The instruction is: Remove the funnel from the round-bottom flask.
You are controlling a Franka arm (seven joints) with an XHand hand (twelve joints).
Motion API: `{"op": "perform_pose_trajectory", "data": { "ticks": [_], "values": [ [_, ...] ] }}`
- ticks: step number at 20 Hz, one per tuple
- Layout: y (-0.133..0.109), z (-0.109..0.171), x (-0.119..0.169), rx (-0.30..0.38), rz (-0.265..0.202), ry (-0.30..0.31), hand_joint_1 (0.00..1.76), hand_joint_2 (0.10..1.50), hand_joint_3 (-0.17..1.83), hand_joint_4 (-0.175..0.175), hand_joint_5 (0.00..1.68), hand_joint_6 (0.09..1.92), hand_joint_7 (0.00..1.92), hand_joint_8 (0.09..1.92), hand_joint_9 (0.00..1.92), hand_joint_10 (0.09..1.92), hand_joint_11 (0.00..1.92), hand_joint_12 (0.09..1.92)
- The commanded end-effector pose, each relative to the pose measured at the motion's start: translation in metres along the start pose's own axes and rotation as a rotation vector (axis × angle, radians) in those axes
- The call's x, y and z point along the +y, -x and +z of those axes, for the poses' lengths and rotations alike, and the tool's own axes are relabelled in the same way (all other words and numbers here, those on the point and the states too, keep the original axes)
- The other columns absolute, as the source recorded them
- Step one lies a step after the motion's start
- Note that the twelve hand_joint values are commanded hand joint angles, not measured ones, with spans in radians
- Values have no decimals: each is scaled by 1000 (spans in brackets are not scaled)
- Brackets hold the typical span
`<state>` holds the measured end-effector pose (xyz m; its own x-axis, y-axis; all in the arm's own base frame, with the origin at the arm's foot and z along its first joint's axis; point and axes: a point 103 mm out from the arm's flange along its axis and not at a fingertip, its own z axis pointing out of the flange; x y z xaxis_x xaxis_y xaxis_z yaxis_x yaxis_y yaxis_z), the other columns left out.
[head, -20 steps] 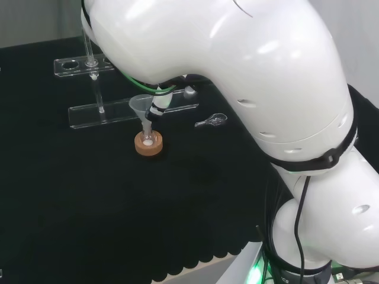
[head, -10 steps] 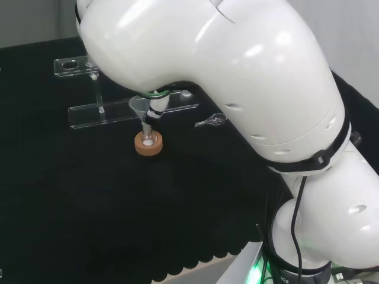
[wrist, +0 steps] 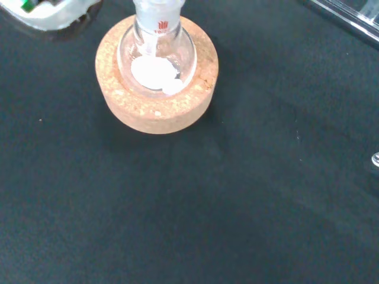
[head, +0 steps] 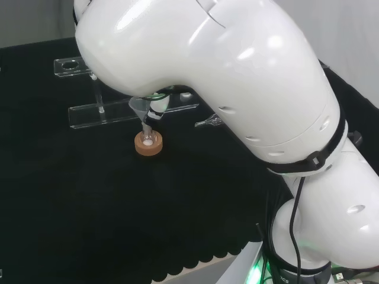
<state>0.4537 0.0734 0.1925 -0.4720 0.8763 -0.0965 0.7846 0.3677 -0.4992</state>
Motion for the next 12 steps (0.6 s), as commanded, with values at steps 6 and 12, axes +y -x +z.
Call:
{"op": "perform_pose_trajectory", "data": {
  "ticks": [6, 12],
  "values": [
    [-1, 0, -1, -38, 7, 22, 758, 607, 464, -53, 354, 87, 334, 703, 462, 670, 214, 1455],
    [-3, -8, -5, -45, 4, 72, 783, 629, 506, -38, 548, 106, 463, 683, 569, 610, 250, 1423]
  ]
}}
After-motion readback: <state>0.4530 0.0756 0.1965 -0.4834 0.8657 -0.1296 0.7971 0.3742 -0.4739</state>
